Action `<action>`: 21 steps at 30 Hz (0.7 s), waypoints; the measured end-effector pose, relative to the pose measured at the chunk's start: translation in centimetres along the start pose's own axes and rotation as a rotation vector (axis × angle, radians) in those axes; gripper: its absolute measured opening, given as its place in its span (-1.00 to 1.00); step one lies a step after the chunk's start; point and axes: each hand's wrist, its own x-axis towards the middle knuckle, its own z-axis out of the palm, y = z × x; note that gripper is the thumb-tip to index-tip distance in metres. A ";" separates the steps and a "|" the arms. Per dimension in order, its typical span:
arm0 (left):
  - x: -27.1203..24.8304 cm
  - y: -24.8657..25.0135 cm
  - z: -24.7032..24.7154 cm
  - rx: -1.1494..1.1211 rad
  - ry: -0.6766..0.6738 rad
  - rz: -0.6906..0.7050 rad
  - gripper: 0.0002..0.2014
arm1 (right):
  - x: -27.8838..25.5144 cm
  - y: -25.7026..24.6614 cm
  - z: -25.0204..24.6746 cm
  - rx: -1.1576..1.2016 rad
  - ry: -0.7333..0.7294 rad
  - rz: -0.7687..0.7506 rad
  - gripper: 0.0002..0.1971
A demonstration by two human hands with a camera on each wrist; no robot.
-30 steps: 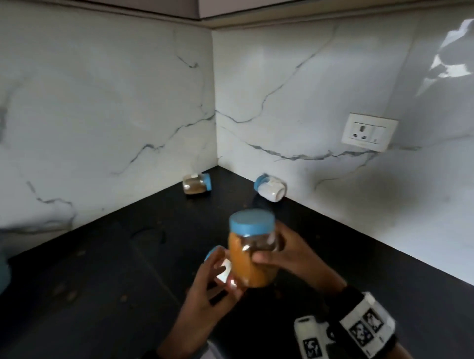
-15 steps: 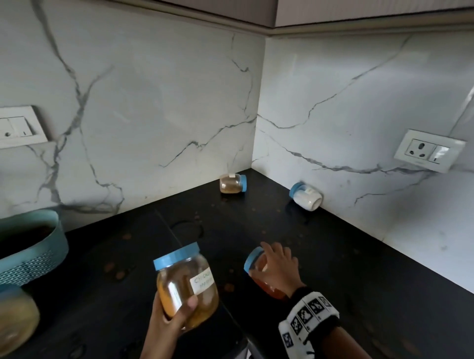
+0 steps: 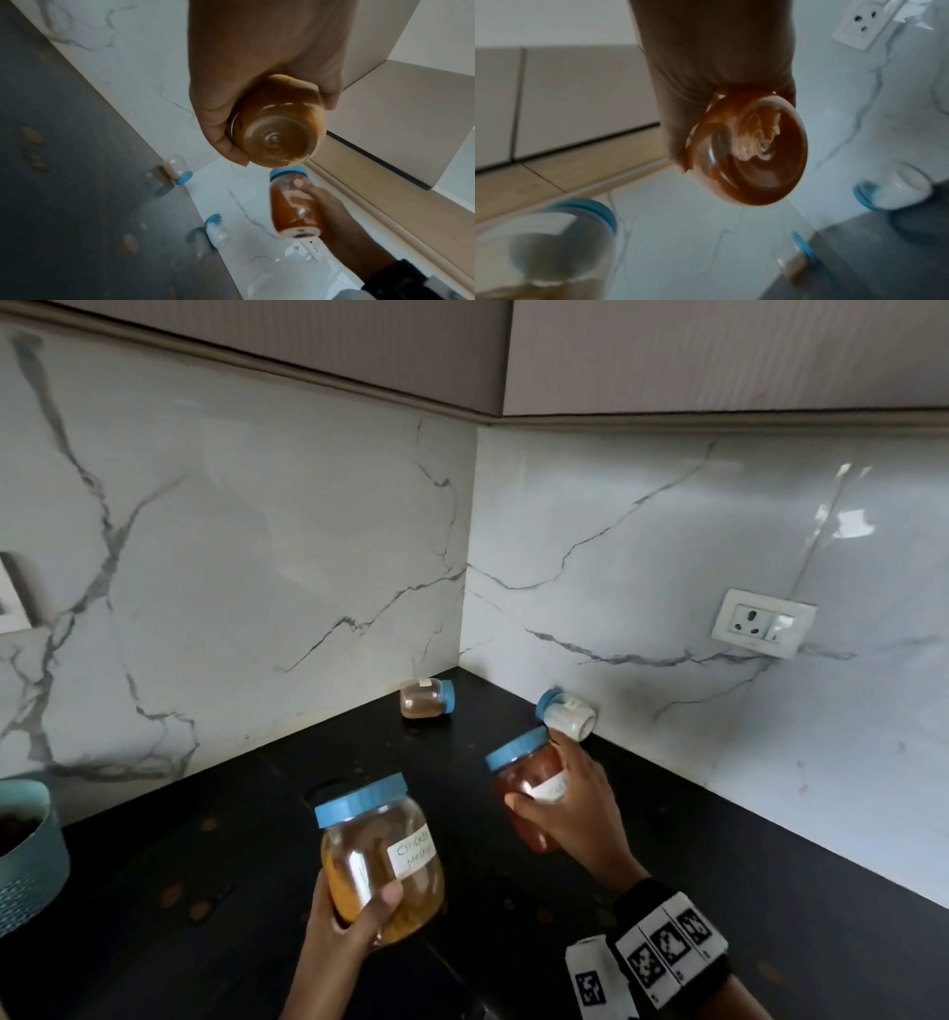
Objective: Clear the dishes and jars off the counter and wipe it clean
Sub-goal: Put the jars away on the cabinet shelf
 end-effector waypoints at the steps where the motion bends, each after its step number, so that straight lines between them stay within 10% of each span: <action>1: 0.3 0.4 0.5 -0.011 -0.040 0.007 -0.09 | -0.3 -0.6 -1.2 0.065 0.067 -0.016 -0.04; 8: 3.1 5.8 8.2 -0.068 -0.220 0.102 0.10 | -1.6 -5.1 -12.1 0.206 0.555 -0.191 -0.21; 17: 5.4 13.4 19.0 -0.153 -0.383 0.342 -0.35 | 0.5 -8.6 -30.8 0.283 1.212 -0.464 -0.37; 21: 5.7 14.1 21.5 -0.152 -0.504 0.400 0.04 | 2.6 -10.1 -37.1 0.254 1.333 -0.520 -0.37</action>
